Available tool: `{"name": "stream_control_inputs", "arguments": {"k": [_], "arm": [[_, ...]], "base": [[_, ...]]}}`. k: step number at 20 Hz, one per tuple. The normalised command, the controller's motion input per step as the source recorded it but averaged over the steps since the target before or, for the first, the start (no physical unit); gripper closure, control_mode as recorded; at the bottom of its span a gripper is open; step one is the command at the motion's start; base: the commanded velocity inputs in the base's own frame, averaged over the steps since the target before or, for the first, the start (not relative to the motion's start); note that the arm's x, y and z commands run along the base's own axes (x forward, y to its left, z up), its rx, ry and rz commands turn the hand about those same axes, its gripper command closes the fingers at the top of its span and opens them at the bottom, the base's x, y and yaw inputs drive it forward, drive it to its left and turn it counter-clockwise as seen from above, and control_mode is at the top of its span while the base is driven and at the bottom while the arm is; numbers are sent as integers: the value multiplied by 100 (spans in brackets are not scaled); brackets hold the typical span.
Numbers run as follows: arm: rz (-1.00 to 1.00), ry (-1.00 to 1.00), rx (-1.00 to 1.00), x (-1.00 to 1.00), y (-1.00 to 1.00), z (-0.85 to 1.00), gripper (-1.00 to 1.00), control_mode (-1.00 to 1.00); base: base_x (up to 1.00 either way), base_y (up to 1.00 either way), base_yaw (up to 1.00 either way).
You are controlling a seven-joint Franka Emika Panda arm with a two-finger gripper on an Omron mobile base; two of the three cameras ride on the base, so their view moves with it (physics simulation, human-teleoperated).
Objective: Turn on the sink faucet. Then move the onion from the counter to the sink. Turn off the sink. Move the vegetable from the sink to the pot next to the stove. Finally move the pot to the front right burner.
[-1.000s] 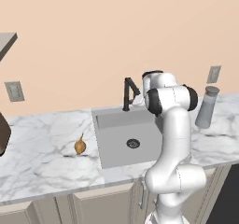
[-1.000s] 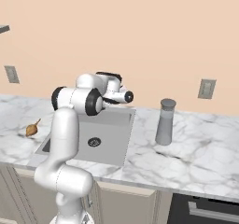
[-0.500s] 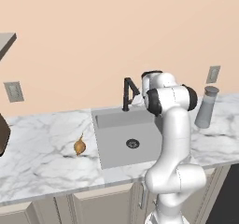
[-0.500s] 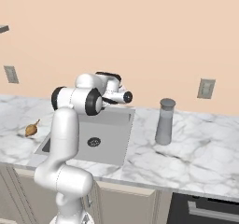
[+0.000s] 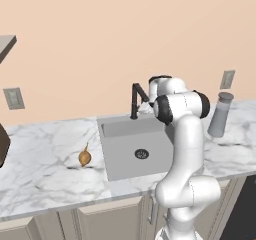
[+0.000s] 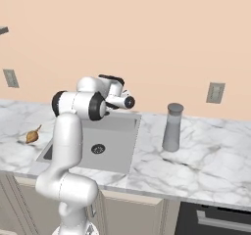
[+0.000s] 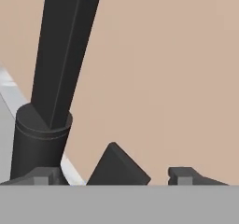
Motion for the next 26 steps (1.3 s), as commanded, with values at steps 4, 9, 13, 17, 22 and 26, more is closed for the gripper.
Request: {"name": "stream_control_inputs", "arguments": {"k": [4, 9, 13, 17, 22, 26], "arm": [[-9, 0, 0, 29, 52, 0, 100, -100], [-6, 0, 0, 27, 31, -1, 100, -100], [-1, 5, 0, 6, -3, -7, 100, -100], [0, 1, 0, 5, -2, -10, 100, -100], [-4, 0, 0, 4, -21, -14, 100, -100], [-4, 0, 2, 0, -44, -20, 100, -100]], "base": [[0, 0, 0], [0, 0, 0], [0, 0, 0], [0, 0, 0], [0, 0, 0], [0, 0, 0]]}}
